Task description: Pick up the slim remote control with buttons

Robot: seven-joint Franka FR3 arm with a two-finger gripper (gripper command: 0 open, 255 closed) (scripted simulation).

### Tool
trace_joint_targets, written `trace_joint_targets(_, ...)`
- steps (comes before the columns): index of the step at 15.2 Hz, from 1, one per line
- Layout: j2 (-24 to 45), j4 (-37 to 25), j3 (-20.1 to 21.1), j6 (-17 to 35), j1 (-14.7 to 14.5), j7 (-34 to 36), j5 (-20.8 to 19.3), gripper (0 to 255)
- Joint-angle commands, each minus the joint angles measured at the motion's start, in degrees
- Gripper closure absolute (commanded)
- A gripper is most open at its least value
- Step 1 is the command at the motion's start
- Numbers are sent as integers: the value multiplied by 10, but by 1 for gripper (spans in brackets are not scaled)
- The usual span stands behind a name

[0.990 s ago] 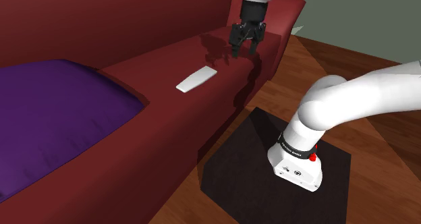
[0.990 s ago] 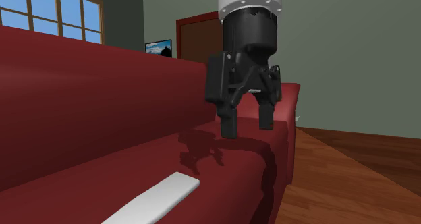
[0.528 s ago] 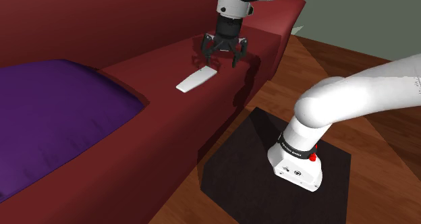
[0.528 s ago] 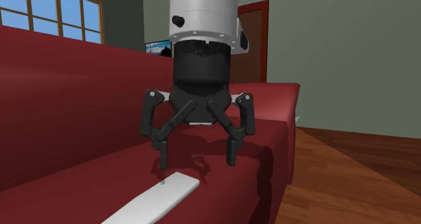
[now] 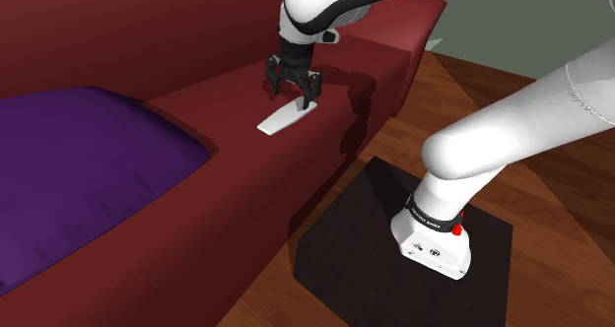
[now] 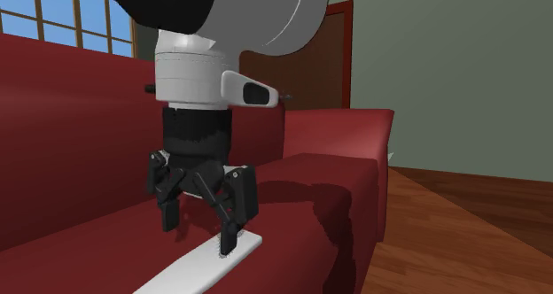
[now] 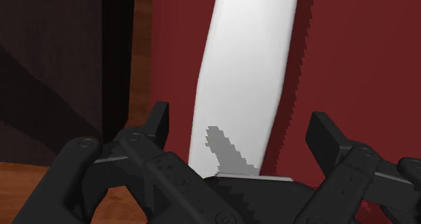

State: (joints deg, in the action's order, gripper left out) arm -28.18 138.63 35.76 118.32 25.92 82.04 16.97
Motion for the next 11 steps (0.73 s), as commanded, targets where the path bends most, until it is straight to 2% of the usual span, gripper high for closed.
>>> trace_joint_targets(1, 14, 3, 18, 22, 13, 41, -1, 0)
trace_joint_targets(7, 38, 37, 36, 79, 16, 45, -1, 0)
trace_joint_targets(9, 38, 37, 36, 79, 16, 45, -1, 0)
trace_joint_targets(10, 38, 36, 36, 78, 16, 46, -1, 255)
trace_joint_targets(11, 38, 36, 37, 78, 16, 46, -1, 255)
